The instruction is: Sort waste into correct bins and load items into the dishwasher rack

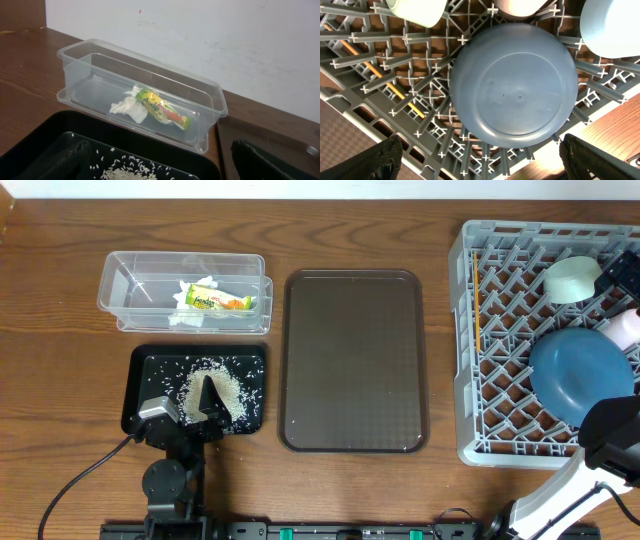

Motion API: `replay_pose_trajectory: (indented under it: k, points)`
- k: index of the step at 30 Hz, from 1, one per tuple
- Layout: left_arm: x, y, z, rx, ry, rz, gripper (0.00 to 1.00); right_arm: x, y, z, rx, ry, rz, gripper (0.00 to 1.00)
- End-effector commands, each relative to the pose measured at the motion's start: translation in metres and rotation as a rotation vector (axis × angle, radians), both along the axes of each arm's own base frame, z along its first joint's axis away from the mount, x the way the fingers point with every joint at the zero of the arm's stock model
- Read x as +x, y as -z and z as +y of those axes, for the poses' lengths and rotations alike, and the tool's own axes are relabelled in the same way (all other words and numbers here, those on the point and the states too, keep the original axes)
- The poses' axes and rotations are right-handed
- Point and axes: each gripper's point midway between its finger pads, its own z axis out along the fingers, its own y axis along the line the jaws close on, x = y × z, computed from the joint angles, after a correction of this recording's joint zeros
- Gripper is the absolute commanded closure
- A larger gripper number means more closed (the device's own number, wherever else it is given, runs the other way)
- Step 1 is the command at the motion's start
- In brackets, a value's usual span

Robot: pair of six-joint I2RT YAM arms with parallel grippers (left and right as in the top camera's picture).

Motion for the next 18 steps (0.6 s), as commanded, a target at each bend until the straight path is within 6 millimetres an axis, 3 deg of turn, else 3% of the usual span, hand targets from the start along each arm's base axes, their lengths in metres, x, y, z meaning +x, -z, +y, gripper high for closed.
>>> replay_pose_trajectory:
  k: [1, 7, 18]
  points:
    - [-0.002, 0.017, 0.004, 0.015, -0.022, 0.057, 0.09, -0.004, -0.009, -0.001, -0.011, 0.019, -0.021, 0.01]
    - [-0.002, 0.017, 0.004, 0.015, -0.022, 0.057, 0.09, -0.020, -0.059, 0.013, -0.072, 0.006, -0.146, 0.01]
    - [-0.002, 0.017, 0.004, 0.015, -0.022, 0.057, 0.09, -0.067, -0.157, 0.081, -0.179, -0.125, -0.435, 0.01]
